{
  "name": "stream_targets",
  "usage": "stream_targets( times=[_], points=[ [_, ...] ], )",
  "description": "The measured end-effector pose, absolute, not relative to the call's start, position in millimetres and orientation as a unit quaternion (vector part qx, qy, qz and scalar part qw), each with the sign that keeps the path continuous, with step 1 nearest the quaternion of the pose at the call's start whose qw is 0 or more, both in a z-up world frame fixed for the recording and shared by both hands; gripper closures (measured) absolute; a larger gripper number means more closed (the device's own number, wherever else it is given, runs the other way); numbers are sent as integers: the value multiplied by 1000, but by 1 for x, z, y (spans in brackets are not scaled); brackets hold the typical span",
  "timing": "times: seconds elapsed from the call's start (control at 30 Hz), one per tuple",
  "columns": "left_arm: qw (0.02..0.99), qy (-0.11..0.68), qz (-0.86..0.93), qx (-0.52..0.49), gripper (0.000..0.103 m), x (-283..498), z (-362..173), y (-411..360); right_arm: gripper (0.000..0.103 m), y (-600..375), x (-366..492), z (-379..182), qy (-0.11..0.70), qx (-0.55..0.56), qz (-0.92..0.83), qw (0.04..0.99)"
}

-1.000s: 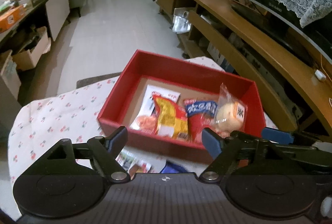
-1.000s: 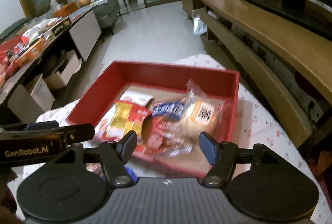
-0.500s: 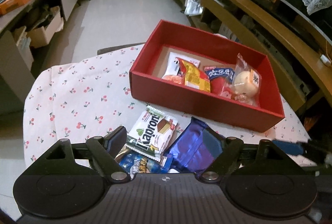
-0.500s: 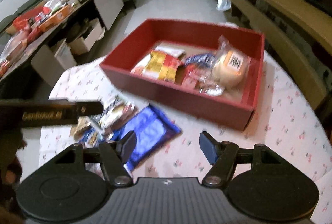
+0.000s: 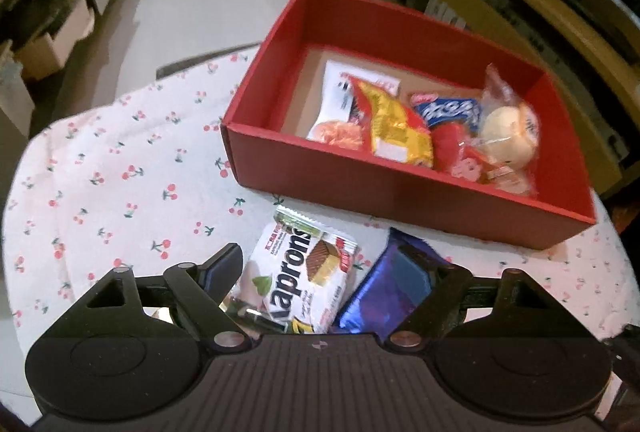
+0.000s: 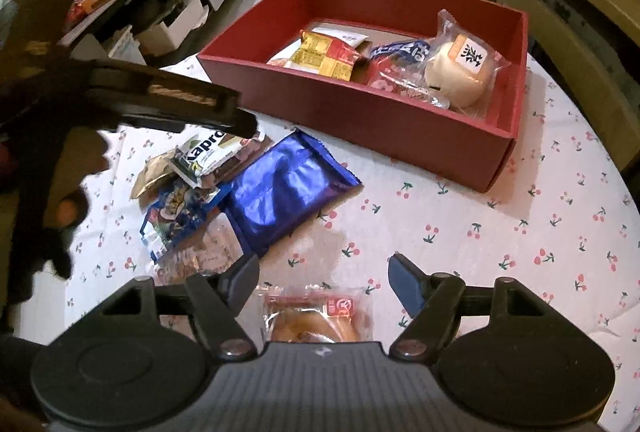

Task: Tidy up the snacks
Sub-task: 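Grasp the Kapron wafer with the left gripper while the right grasps the round pastry pack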

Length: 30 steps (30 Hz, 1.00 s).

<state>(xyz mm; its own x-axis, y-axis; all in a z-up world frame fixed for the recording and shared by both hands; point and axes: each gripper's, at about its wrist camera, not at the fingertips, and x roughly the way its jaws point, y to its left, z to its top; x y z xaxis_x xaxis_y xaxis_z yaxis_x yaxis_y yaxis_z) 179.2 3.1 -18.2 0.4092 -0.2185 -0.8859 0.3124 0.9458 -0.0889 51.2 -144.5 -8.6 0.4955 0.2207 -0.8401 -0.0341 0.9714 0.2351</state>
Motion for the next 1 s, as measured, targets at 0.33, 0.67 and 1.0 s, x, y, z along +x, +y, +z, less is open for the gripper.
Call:
stream_targets(
  times=[0.33, 0.67, 1.0],
  points=[
    [820, 550, -149, 48, 32, 183, -39, 2, 25, -153, 53, -13, 508, 107, 79, 851],
    [824, 544, -152, 41, 37, 164, -20, 4, 24, -160, 47, -21, 520, 118, 72, 843],
    [824, 539, -174, 19, 37, 152, -5, 2, 20, -137, 42, -41, 554, 87, 98, 822]
  ],
)
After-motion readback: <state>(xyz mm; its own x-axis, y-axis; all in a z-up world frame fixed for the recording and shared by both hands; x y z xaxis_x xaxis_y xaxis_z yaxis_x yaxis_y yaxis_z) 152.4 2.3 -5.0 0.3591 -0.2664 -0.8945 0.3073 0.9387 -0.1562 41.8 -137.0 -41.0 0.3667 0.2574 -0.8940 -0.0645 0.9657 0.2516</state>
